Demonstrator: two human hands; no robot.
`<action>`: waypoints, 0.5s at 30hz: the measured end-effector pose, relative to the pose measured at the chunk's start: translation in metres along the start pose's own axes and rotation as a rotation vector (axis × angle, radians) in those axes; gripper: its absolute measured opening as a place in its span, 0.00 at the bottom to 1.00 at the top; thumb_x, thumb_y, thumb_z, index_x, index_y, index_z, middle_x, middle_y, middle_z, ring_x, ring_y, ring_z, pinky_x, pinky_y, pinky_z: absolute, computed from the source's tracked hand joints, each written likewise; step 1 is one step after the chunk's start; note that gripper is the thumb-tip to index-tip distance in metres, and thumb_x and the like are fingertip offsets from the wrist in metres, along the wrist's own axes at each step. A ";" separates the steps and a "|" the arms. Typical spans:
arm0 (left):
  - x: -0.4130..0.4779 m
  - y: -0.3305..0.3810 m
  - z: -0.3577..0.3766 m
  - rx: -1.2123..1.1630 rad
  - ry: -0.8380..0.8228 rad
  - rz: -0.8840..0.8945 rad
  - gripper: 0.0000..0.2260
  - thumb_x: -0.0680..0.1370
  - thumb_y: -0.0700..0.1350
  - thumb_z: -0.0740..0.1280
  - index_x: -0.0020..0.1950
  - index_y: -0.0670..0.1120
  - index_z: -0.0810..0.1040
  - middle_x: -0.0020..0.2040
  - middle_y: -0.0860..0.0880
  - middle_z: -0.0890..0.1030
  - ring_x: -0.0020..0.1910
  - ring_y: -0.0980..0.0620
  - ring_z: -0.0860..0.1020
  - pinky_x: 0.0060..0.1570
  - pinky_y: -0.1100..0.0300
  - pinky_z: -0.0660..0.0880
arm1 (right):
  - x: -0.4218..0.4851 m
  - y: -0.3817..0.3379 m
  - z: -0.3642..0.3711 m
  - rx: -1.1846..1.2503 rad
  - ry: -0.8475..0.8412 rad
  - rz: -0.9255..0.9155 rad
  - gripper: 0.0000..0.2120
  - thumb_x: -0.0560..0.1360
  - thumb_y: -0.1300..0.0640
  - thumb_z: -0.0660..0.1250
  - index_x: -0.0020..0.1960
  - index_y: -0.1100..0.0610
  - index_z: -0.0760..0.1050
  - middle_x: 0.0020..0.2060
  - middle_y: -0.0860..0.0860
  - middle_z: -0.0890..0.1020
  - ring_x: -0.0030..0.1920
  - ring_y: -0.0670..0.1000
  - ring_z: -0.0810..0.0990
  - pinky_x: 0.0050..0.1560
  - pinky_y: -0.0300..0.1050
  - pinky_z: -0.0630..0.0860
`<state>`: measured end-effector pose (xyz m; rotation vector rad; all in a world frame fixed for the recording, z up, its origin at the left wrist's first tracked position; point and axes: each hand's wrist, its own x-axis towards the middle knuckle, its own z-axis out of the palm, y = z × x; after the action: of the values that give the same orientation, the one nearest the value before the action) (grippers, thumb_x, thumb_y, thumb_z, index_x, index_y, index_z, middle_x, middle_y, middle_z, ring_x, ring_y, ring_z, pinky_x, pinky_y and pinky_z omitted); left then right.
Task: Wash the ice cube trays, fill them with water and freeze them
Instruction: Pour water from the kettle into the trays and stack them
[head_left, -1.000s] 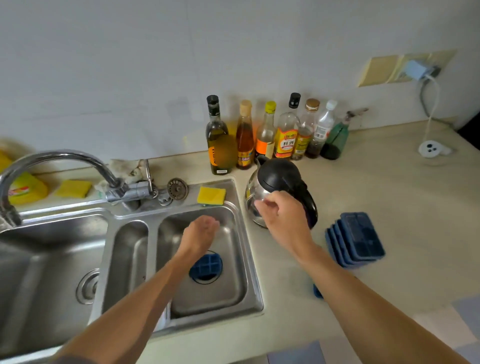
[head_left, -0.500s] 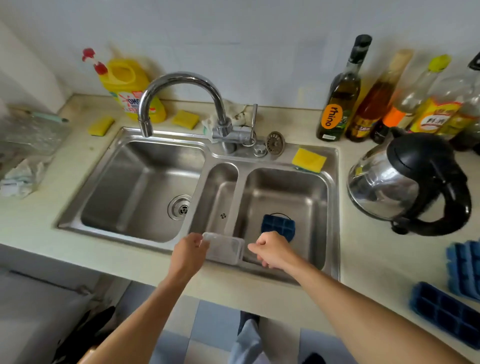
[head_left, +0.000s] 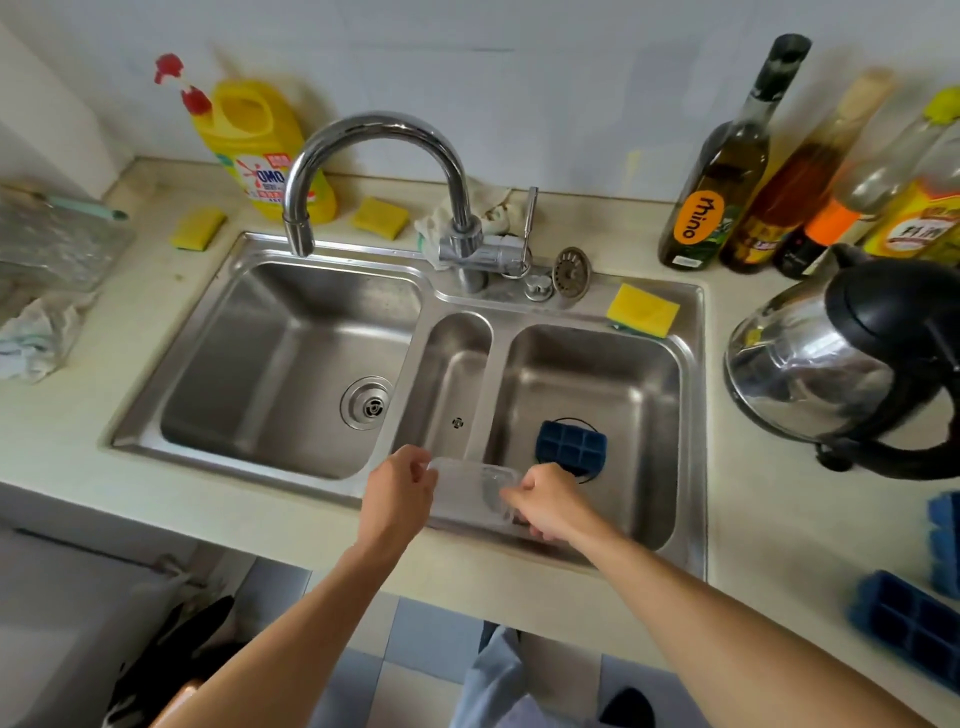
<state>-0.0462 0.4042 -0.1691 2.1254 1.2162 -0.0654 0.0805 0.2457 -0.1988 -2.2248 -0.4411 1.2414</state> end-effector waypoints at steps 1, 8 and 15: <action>0.004 0.006 -0.001 -0.011 -0.009 0.007 0.06 0.80 0.43 0.68 0.56 0.45 0.81 0.43 0.51 0.83 0.44 0.48 0.80 0.43 0.57 0.74 | 0.000 0.001 -0.006 0.024 0.019 -0.005 0.17 0.80 0.52 0.68 0.34 0.57 0.76 0.25 0.51 0.78 0.26 0.49 0.76 0.29 0.44 0.73; 0.046 0.074 0.025 -0.120 -0.232 0.102 0.03 0.80 0.41 0.69 0.52 0.48 0.78 0.46 0.48 0.83 0.46 0.47 0.83 0.50 0.51 0.82 | 0.017 0.022 -0.063 0.177 0.252 0.113 0.08 0.83 0.56 0.64 0.47 0.57 0.78 0.39 0.55 0.85 0.29 0.46 0.81 0.27 0.38 0.76; 0.097 0.111 0.103 0.133 -0.452 0.204 0.09 0.79 0.36 0.68 0.56 0.47 0.74 0.52 0.46 0.81 0.45 0.51 0.78 0.42 0.62 0.75 | 0.055 0.068 -0.074 0.239 0.374 0.290 0.02 0.83 0.63 0.63 0.53 0.60 0.75 0.46 0.56 0.82 0.38 0.51 0.84 0.37 0.43 0.83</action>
<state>0.1233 0.3802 -0.2242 2.1775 0.7447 -0.5188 0.1738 0.1981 -0.2459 -2.2923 0.1716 0.9209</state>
